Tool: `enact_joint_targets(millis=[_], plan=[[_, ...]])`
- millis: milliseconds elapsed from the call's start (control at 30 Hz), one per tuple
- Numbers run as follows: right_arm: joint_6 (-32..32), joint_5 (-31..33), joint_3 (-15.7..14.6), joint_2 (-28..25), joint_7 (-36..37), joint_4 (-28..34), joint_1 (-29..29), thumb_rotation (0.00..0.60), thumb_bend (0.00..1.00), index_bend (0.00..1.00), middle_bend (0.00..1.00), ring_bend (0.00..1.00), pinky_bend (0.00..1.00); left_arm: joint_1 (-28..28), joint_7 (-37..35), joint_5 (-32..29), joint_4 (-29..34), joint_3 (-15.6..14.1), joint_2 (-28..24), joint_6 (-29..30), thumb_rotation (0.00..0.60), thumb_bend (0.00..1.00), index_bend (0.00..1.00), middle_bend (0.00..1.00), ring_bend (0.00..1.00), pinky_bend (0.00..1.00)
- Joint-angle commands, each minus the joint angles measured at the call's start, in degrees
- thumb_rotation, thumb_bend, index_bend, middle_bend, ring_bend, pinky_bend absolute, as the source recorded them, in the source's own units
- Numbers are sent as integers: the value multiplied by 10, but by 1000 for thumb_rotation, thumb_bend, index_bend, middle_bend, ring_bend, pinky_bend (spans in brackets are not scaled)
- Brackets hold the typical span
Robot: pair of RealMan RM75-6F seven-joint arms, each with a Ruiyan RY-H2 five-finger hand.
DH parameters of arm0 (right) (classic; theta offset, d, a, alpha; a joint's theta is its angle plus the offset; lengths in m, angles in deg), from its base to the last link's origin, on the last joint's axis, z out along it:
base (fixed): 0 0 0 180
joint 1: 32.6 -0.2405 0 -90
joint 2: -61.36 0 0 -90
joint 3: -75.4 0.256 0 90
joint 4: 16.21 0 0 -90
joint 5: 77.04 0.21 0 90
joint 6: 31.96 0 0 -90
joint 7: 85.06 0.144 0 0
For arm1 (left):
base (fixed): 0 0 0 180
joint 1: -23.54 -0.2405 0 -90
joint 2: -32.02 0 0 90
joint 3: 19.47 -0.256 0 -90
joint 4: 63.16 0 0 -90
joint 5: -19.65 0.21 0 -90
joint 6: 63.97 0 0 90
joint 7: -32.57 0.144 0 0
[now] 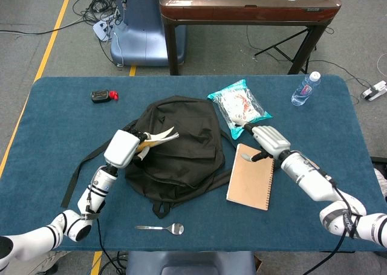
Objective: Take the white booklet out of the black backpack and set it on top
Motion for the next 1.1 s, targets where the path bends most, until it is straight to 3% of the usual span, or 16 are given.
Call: enact_joint_targets(millis=[33, 100, 200, 267, 433, 500, 533, 600, 667, 833, 1100], plan=[[-9, 6, -2, -6, -7, -2, 4, 600, 256, 0, 138, 150, 218, -4, 38, -50, 110, -17, -47, -77, 600, 279, 411, 536, 512, 434], [-16, 10, -5, -11, -15, -4, 7, 600, 256, 0, 139, 150, 218, -5, 55, -76, 167, -18, -77, -105, 543, 192, 290, 451, 444, 394], [-24, 15, -10, -17, -22, -4, 13, 600, 256, 0, 140, 150, 218, -9, 79, -93, 217, -18, -107, -114, 349, 169, 159, 348, 350, 333], [-31, 18, -13, -22, -24, -2, 19, 600, 256, 0, 142, 150, 218, -16, 92, -95, 234, -18, -122, -103, 319, 169, 116, 314, 320, 307], [-53, 17, -24, -36, -35, 0, 36, 600, 257, 0, 157, 150, 218, -44, 87, -104, 253, -16, -154, -68, 314, 169, 102, 300, 308, 295], [-61, 15, -29, -41, -38, 3, 43, 600, 264, 0, 175, 150, 217, -57, 82, -111, 255, -15, -167, -55, 335, 170, 106, 300, 309, 293], [-63, 13, -32, -43, -40, 3, 46, 600, 272, 1, 184, 150, 217, -63, 81, -115, 255, -15, -174, -49, 379, 170, 107, 300, 309, 293], [-70, 11, -39, -49, -42, 4, 55, 600, 286, 29, 209, 153, 216, -78, 83, -122, 252, -14, -189, -33, 529, 169, 117, 295, 308, 290], [-91, 2, -48, -51, -54, 5, 68, 600, 298, 75, 238, 168, 216, -94, 87, -127, 247, -13, -202, -13, 592, 169, 136, 294, 308, 288], [-159, -20, -77, -55, -109, 15, 113, 600, 312, 162, 288, 216, 222, -139, 72, -143, 248, -18, -230, 27, 600, 169, 196, 294, 308, 286], [-312, -54, -110, -30, -182, 21, 205, 600, 313, 170, 314, 254, 244, -209, 85, -142, 255, -43, -260, 94, 600, 170, 207, 294, 308, 284]])
